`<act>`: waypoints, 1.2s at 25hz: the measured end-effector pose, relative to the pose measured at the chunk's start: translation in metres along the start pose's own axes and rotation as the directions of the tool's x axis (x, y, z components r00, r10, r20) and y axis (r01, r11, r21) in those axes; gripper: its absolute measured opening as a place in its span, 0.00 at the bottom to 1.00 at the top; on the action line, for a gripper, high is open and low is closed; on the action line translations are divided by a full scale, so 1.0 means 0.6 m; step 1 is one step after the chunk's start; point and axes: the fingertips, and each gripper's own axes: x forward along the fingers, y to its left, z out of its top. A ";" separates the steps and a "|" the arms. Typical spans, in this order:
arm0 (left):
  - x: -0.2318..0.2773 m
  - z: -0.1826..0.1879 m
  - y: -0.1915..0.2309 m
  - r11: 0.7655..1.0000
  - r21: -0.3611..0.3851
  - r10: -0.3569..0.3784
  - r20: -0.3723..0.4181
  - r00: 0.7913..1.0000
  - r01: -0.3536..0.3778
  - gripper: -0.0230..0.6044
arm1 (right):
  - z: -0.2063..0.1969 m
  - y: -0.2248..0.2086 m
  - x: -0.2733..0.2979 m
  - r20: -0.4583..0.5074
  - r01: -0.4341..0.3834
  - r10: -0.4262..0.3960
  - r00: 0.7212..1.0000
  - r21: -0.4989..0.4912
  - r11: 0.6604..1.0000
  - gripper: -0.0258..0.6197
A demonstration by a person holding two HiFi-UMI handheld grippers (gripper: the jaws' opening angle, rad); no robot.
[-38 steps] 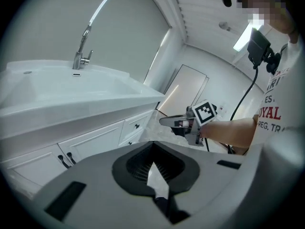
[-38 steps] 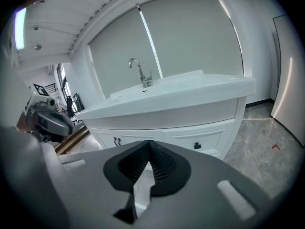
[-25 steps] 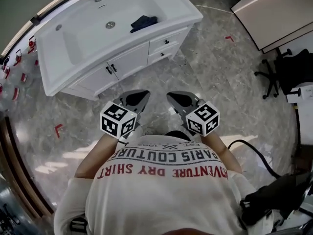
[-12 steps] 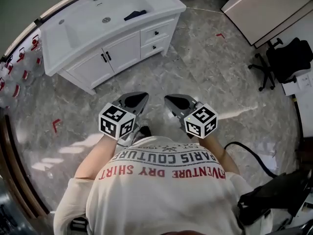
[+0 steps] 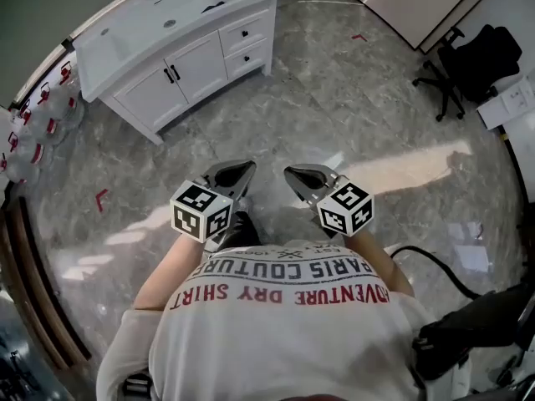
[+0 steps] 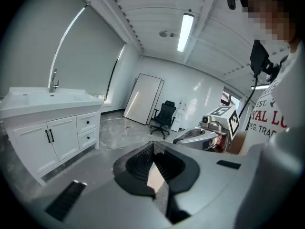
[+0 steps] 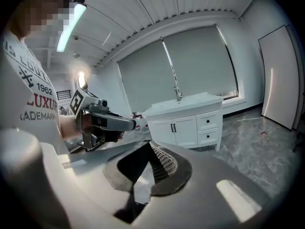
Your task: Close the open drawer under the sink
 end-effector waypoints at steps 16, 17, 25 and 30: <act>-0.097 0.005 -0.099 0.997 0.061 0.038 0.073 0.997 -0.043 0.04 | 0.015 0.105 -0.077 0.033 -0.039 0.042 0.999 -0.082 0.996 0.04; -0.097 0.005 -0.100 0.997 0.062 0.038 0.073 0.997 -0.042 0.04 | 0.015 0.106 -0.078 0.034 -0.040 0.042 0.999 -0.081 0.996 0.04; -0.089 0.005 -0.112 0.997 0.068 0.021 0.067 0.998 -0.026 0.04 | 0.009 0.105 -0.083 0.031 -0.036 0.038 0.999 -0.071 0.997 0.04; -0.078 0.003 -0.112 0.997 0.075 0.017 0.059 0.998 -0.021 0.04 | 0.006 0.099 -0.085 0.034 -0.038 0.041 0.999 -0.071 0.997 0.04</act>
